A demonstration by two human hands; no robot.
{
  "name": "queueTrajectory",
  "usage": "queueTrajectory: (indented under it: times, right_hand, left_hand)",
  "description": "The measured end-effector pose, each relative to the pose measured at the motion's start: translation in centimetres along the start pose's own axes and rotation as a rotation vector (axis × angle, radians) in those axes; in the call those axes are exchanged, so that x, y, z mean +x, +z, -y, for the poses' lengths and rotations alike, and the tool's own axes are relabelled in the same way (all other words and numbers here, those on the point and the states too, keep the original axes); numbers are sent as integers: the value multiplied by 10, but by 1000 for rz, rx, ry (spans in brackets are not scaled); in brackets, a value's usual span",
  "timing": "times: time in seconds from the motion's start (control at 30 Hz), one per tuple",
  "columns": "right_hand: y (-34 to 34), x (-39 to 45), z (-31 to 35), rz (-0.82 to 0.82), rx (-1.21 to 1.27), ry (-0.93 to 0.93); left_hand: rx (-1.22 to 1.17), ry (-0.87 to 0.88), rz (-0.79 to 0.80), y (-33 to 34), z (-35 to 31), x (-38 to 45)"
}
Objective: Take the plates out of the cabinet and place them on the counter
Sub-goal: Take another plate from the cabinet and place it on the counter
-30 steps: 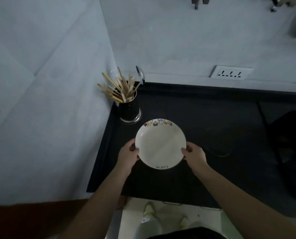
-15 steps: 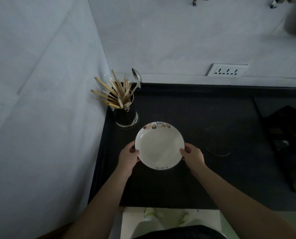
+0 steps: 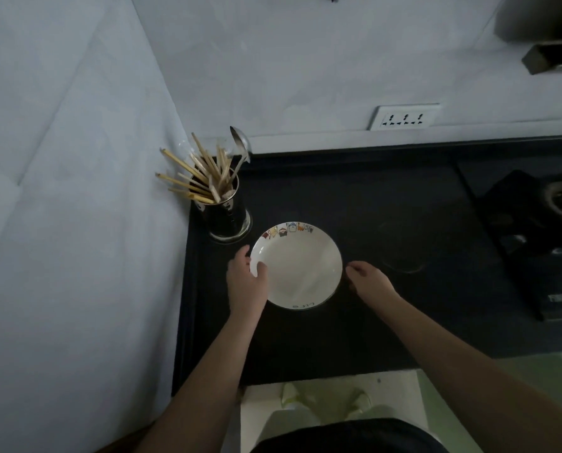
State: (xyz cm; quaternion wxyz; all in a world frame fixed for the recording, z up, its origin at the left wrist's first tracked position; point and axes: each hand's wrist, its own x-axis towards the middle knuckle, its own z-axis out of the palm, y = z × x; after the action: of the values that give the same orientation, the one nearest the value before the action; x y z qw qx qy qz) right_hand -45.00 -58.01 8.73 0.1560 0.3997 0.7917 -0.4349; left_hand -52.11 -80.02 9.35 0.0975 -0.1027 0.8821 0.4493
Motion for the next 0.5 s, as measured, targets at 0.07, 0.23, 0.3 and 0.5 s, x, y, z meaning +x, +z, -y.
queueTrajectory:
  times: [0.07,0.23,0.3,0.5]
  right_hand:
    - [-10,-12,-10,20,-22,10]
    - [-39,-43,-48,-16,-6,48]
    - [-52,-58,-67,-37,21,53]
    - [-85,-127,-149,-215,83,56]
  left_hand:
    - [69,118,-31,0,-7,-4]
    - [189,343,224,10,-23,-24]
    - [369,580,336,19,-32,-40]
    - [702,1027,526,62,-57,-120]
